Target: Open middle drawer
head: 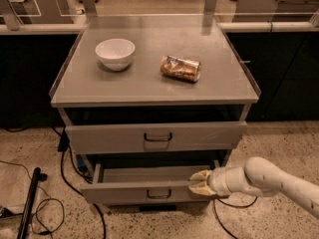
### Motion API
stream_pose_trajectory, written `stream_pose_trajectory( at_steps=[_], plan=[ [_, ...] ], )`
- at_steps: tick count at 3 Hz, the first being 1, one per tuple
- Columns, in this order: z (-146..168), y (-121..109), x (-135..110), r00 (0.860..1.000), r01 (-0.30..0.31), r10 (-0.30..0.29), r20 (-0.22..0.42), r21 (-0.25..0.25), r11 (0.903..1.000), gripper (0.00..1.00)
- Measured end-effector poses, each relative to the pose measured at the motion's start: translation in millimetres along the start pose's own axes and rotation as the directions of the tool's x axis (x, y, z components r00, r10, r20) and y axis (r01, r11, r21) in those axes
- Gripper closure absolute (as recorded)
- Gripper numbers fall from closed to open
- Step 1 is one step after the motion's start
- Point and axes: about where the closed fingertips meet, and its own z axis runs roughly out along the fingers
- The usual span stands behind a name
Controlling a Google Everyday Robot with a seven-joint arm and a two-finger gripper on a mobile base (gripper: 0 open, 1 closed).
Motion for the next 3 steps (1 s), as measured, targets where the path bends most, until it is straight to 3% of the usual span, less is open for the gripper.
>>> stream_pose_trajectory(
  at_steps=[1,2,3],
  plan=[
    [-0.5,2.2,0.6,1.000,-0.002,0.002,0.001,0.003,1.0000,1.00],
    [-0.5,2.3,0.6,1.000,-0.002,0.002,0.001,0.002,1.0000,0.83],
    [-0.4,2.3,0.6,1.000,-0.002,0.002,0.001,0.002,1.0000,0.51]
  ],
)
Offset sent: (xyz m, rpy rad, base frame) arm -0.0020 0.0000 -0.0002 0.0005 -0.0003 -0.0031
